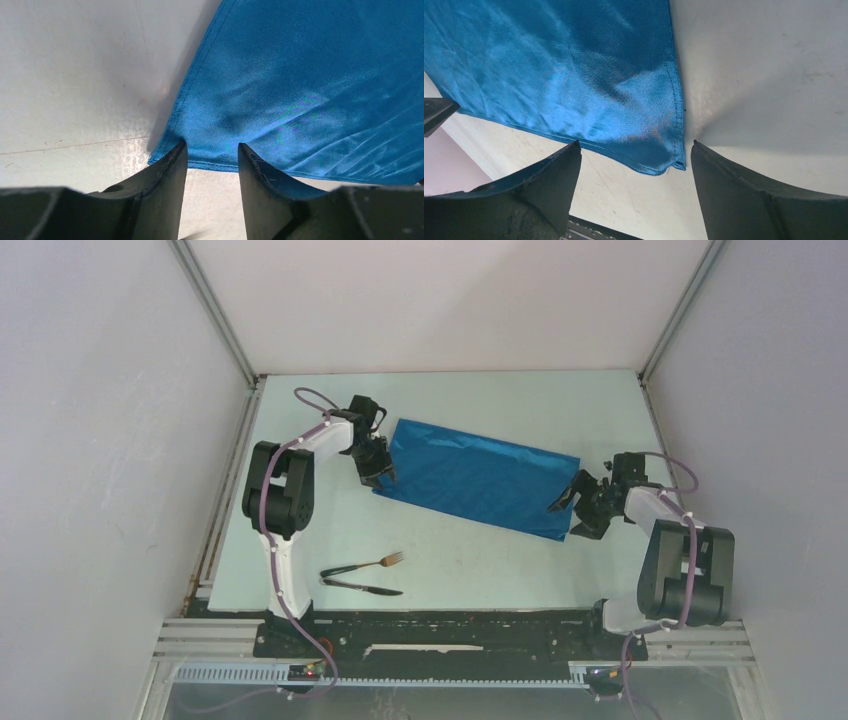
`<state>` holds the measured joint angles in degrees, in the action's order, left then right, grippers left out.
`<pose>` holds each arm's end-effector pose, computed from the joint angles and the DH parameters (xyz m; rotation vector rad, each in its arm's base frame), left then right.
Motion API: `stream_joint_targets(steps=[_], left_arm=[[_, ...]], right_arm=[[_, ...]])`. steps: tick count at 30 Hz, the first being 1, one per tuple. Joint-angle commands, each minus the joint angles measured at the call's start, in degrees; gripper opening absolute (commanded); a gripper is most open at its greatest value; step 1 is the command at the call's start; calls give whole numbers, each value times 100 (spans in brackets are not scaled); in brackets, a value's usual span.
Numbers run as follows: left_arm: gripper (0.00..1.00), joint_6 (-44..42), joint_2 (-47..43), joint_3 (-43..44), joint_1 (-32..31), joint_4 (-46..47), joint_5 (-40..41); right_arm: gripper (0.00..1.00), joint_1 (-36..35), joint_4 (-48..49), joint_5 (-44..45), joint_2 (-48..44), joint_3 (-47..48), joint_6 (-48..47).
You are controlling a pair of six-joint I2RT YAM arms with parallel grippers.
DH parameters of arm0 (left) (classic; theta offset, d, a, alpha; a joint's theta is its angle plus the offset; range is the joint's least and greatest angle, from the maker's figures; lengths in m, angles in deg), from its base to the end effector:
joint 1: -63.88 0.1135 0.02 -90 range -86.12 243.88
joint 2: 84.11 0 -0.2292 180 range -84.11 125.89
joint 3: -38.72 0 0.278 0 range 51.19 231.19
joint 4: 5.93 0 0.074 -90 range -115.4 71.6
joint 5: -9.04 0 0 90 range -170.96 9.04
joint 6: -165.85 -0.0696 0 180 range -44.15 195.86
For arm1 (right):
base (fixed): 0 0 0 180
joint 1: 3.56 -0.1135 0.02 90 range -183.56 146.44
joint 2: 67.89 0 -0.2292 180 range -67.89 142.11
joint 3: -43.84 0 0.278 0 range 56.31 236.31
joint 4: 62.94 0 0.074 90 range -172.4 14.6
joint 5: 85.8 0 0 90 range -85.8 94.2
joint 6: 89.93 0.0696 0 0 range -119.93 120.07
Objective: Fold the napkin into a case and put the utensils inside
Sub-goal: Smooth out the rectangle-folded napkin at the center of the board.
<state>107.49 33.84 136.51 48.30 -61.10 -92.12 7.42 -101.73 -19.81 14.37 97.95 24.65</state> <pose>0.4052 -0.1270 0.0825 -0.3762 2.9325 -0.4171 0.2883 -0.0271 0.0829 0.7190 2.6291 0.6408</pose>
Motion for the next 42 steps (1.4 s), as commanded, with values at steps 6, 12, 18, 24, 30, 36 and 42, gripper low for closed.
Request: stream_joint_targets(steps=[6,12,18,24,30,36,42], left_arm=[[49,29,52,-179,10,77,144],[49,31,17,-187,4,77,149],[49,28,5,-185,7,77,141],[49,34,1,-174,2,81,124],[49,23,3,-188,-1,82,158],[50,-24,33,-154,2,44,249],[59,-264,-866,43,-26,123,386]], right_arm=[[87,-88,304,-405,-16,-17,-8],[84,-60,167,-667,-454,-16,146],[84,-108,-311,120,-677,-11,-2],[84,-946,-732,1618,-653,365,-59],[83,-896,53,-163,-67,280,201],[84,-395,532,-395,422,-56,24],[98,-545,863,-598,-501,96,77]])
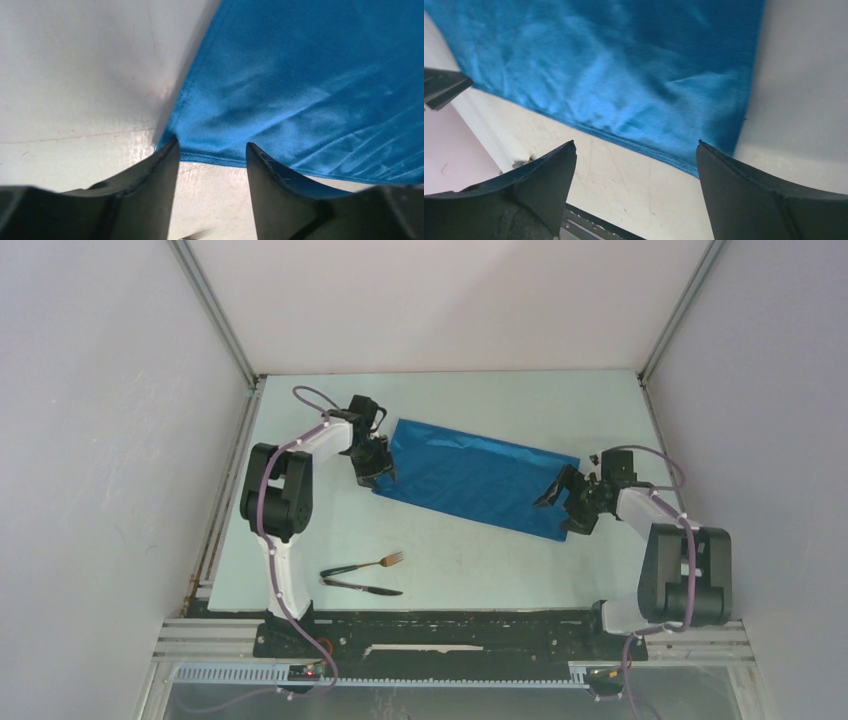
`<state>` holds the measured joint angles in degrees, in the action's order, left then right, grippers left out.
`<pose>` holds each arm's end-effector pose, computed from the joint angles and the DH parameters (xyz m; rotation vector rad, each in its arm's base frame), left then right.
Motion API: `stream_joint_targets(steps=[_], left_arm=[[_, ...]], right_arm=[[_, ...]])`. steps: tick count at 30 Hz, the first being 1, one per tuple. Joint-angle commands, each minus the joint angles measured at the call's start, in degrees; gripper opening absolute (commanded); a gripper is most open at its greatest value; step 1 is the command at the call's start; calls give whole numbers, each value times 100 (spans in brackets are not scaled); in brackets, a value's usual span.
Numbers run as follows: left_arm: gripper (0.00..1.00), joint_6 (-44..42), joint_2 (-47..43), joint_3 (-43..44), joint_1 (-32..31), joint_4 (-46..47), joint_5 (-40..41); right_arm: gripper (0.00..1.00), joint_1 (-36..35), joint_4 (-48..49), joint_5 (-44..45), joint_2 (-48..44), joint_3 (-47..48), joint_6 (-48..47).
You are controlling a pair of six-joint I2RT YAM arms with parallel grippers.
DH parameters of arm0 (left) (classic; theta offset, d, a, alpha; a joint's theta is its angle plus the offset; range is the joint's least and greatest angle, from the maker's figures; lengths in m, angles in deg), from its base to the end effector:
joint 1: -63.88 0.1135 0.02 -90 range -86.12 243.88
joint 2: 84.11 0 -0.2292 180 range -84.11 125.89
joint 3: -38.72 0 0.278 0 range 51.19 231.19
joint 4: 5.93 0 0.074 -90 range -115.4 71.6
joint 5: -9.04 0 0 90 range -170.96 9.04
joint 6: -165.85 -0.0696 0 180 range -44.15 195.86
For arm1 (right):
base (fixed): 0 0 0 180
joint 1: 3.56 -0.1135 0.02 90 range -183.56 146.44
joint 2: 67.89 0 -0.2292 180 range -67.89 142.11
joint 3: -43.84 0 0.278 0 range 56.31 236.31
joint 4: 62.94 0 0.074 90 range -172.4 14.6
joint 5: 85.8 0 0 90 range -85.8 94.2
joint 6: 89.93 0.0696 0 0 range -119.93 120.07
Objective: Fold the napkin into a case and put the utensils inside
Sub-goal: Smooth out the rectangle-folded napkin at the center of the board.
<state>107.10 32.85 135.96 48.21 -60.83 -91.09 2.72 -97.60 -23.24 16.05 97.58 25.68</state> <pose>0.4044 -0.1261 0.0866 -0.3636 2.9172 -0.3970 0.2955 -0.0003 0.0787 0.5992 2.6313 0.7494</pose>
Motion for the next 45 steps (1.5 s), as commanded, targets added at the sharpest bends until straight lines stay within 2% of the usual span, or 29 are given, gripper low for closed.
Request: stream_joint_targets(steps=[1,3,5,7,9,10,12,16,19,34,45], left_arm=[[60,-258,-880,340,-9,103,208],[62,-178,-929,758,14,170,-49],[65,145,-887,918,10,708,-411],[69,897,-733,728,-9,1952,-1134],[75,1705,-207,613,-77,3411,-1712],[78,2011,57,699,-124,3933,-1858],[79,2451,566,975,-210,4598,-1914],[79,2865,1225,1255,-164,5227,-1667],[79,3139,1518,1195,-7,5836,-1600],[83,3674,2119,1156,331,5859,-1304],[85,3736,2254,1176,463,5563,-1176]], right_arm=[[99,-67,544,-291,-702,253,2],[100,-43,861,-404,-543,472,124],[100,-48,1359,-626,-145,674,444],[100,-127,2404,-893,408,718,1149],[100,-245,3523,-1136,1028,824,1878],[100,-316,4232,-1159,1317,888,2194],[100,-441,4906,-1075,1844,1114,2570],[100,-568,5165,-944,2654,1631,2751],[100,-554,5348,-911,2912,1664,2759],[100,-239,5605,-562,3563,1667,3149],[100,-47,4766,75,3325,1673,3295]])
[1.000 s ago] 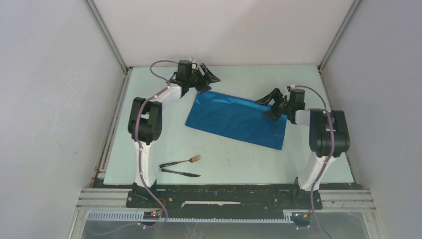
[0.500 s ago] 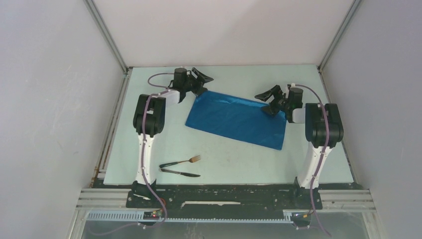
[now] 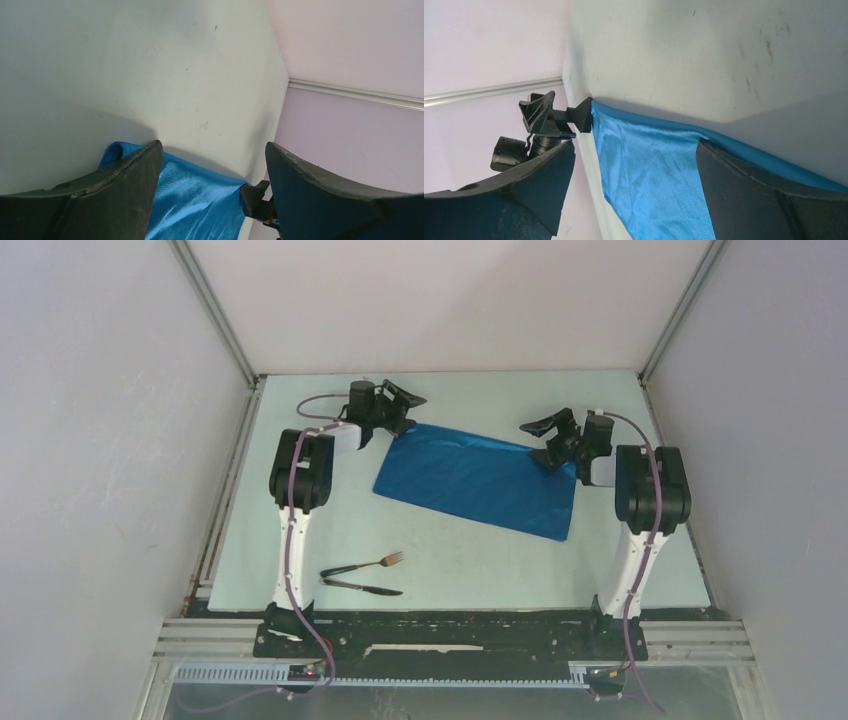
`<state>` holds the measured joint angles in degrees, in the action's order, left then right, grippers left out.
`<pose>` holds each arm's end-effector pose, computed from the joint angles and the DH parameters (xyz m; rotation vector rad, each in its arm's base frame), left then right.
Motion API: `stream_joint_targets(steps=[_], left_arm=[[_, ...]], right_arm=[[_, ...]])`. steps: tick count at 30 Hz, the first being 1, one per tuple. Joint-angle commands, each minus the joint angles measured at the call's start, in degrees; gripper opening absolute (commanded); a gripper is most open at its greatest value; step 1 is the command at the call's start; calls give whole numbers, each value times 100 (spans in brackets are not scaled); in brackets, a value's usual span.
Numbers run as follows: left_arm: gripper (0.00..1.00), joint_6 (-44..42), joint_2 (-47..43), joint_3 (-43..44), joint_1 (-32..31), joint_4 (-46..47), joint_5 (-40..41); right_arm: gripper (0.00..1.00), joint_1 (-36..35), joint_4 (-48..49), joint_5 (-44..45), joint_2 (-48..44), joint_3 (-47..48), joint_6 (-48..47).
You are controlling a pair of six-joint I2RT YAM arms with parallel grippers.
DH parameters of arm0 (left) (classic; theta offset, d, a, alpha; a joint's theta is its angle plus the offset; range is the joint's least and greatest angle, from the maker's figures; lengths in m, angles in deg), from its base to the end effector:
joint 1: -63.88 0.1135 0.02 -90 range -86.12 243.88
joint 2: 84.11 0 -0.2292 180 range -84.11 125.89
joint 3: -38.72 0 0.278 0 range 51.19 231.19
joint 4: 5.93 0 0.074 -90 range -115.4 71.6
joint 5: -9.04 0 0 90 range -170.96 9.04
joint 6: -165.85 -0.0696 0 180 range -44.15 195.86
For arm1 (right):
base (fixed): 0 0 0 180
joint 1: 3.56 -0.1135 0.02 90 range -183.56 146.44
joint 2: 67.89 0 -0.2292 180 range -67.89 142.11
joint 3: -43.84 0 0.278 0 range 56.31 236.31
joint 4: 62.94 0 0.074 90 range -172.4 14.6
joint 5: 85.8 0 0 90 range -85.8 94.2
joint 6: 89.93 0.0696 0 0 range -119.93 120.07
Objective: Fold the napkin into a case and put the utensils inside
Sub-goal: Smooth out the rectangle-folded napkin at the center of the board.
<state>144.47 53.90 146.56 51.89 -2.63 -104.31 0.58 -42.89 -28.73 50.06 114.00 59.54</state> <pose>0.5359 -0.1420 0.0648 -0.8114 2.1049 -1.2420 0.4330 0.0066 0.0484 0.8073 2.0302 1.1661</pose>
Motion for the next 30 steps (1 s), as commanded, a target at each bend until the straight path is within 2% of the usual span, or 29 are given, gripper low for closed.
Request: stream_joint_targets(steps=[1,6,12,17,21,24,27,30], left_arm=[[85,-10,165,143,100,-309,153],[85,80,234,132,147,-252,131],[85,-236,254,405,153,-578,42],[86,-500,276,800,157,-933,-226],[86,-505,204,739,159,-945,-292],[86,-499,144,643,156,-928,-276],[86,-494,129,580,155,-894,-262],[86,-506,138,596,162,-891,-264]], right_arm=[[100,219,-791,625,-116,32,-107],[100,565,-961,518,-327,-179,-131],[100,1100,-1385,335,-552,-387,-505],[100,1370,-1777,328,-1397,-378,-1121],[100,864,-2522,625,-2284,8,-1720],[100,84,-2329,1083,-2620,56,-1724],[100,-926,-1210,1132,-2117,145,-1199],[100,-1618,-296,1084,-1152,643,-633]])
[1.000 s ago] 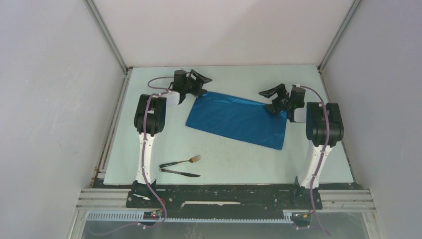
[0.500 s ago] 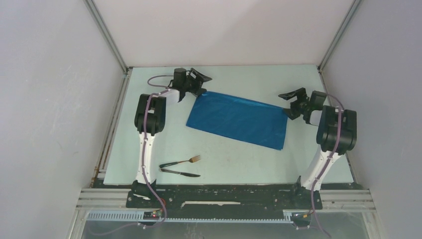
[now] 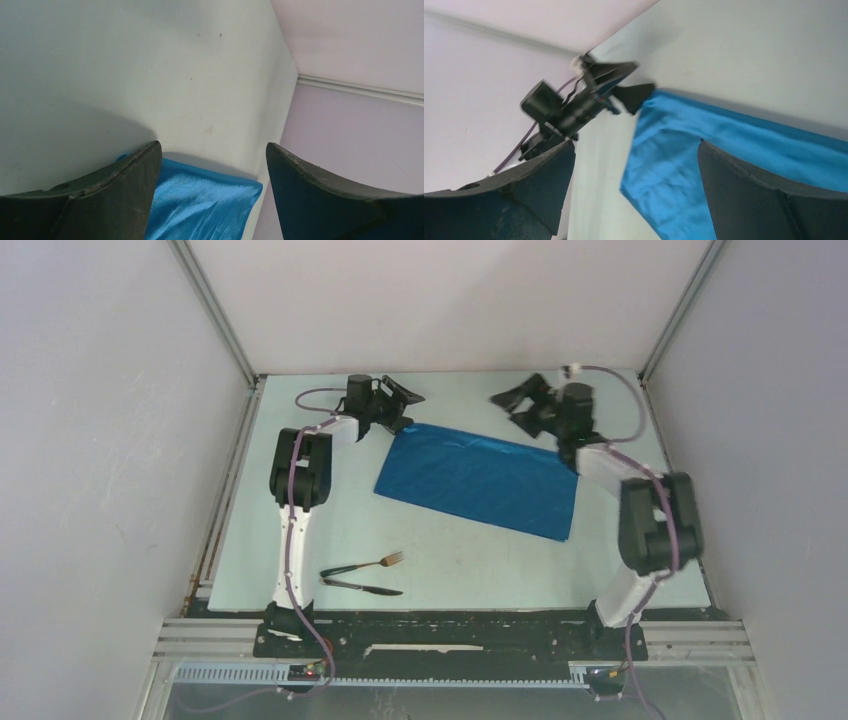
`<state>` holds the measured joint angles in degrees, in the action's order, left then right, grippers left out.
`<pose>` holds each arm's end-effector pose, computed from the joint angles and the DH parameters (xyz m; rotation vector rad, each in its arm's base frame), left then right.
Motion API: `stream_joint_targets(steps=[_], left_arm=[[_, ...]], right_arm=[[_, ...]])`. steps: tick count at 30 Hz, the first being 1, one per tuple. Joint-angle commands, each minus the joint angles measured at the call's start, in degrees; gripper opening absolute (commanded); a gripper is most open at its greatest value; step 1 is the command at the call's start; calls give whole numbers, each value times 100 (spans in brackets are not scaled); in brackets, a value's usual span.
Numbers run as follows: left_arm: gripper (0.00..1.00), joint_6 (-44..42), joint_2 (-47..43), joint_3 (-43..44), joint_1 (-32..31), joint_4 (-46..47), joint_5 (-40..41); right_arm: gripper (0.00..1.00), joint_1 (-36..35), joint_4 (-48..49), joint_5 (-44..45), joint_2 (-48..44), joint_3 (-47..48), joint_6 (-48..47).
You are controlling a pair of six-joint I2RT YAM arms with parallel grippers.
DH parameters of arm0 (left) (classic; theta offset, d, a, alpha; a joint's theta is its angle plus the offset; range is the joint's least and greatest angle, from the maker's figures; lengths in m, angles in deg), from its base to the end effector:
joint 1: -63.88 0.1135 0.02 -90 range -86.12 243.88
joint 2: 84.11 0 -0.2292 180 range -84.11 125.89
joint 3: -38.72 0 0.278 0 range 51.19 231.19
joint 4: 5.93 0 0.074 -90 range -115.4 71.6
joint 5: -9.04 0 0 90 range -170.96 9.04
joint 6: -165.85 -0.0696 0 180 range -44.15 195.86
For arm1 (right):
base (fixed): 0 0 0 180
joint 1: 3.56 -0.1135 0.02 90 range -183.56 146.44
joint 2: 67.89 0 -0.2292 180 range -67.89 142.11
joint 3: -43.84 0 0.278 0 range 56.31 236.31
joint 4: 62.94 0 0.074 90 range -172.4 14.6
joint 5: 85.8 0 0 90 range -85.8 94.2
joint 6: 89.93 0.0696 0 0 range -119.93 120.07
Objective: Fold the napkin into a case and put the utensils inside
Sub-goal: Smooth out the rectangle-folded napkin at the center of the board.
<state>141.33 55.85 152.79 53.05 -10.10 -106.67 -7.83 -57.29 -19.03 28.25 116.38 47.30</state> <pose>0.5482 -0.1356 0.0711 -0.7811 2.1663 -1.2231 0.4273 0.0594 0.1876 0.4452 1.9315 0.9823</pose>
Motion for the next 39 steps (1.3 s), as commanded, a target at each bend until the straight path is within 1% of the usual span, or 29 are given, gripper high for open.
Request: stream_joint_targets(steps=[1,5,9,11,16,19,25,28,30,33,35,37,39], left_arm=[[86,-185,-50,-10,43,-152,-27],[86,-128,13,25,43,-133,-17],[86,-118,96,97,46,-121,9],[86,-102,133,166,46,-123,20],[86,-105,188,245,46,-181,115],[86,-107,222,235,55,-214,150],[86,-87,283,252,63,-214,191],[86,-128,311,321,70,-206,139],[86,-251,235,445,66,-234,-17],[86,-714,-186,450,-34,-261,-46],[86,-752,-475,246,-199,-31,-134],[86,-468,-797,-356,-412,661,-129],[86,-151,-935,-874,-577,1130,12]], right_arm=[[100,-934,1343,102,1345,633,700],[100,-1238,1631,110,2405,1497,1047],[100,-1376,1223,55,3100,2263,960],[100,-1392,1029,38,3296,2468,883],[100,-1249,1068,-18,3421,2377,891],[100,-1083,1256,-135,3435,2122,1021],[100,-928,1122,-365,3441,1926,887],[100,-783,1228,-437,3458,1753,941],[100,-697,1346,-480,3467,1652,992],[100,-659,1432,-508,3480,1624,996],[100,-652,1534,-528,3497,1623,1040],[100,-645,1619,-519,3507,1622,1120],[100,-650,1700,-552,3521,1625,1200]])
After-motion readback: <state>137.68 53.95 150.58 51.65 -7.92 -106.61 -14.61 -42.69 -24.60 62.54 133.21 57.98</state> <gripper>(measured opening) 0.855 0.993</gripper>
